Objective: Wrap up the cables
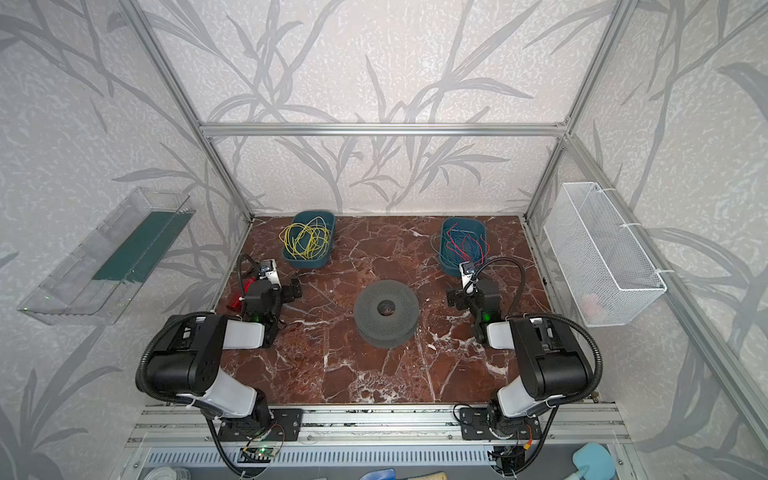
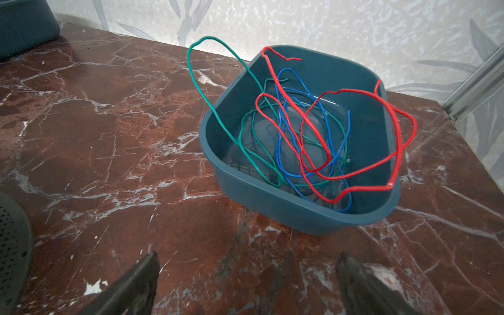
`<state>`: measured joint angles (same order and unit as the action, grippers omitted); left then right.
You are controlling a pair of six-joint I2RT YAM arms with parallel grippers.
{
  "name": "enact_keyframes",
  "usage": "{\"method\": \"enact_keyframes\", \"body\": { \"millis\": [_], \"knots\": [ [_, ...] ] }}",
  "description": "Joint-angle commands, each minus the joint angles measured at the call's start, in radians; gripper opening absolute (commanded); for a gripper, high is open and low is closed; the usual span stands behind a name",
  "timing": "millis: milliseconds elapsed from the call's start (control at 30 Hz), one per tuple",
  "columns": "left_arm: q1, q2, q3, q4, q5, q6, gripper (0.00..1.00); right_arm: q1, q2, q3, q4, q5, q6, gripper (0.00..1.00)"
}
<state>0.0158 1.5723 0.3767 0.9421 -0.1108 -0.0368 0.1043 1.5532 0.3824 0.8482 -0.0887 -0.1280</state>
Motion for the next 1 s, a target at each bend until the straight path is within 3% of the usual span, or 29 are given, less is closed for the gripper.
{"method": "enact_keyframes", "body": {
  "millis": [0, 967],
  "knots": [
    [0.003, -0.005, 0.004, -0.002, -0.006, 0.009, 0.99, -0.002, -0.019, 0.004, 0.018, -0.009, -0.006, 0.99],
    [-0.003, -0.007, 0.002, 0.002, -0.014, 0.013, 0.99, -0.002, -0.018, 0.006, 0.017, 0.005, 0.003, 0.99]
  ]
}}
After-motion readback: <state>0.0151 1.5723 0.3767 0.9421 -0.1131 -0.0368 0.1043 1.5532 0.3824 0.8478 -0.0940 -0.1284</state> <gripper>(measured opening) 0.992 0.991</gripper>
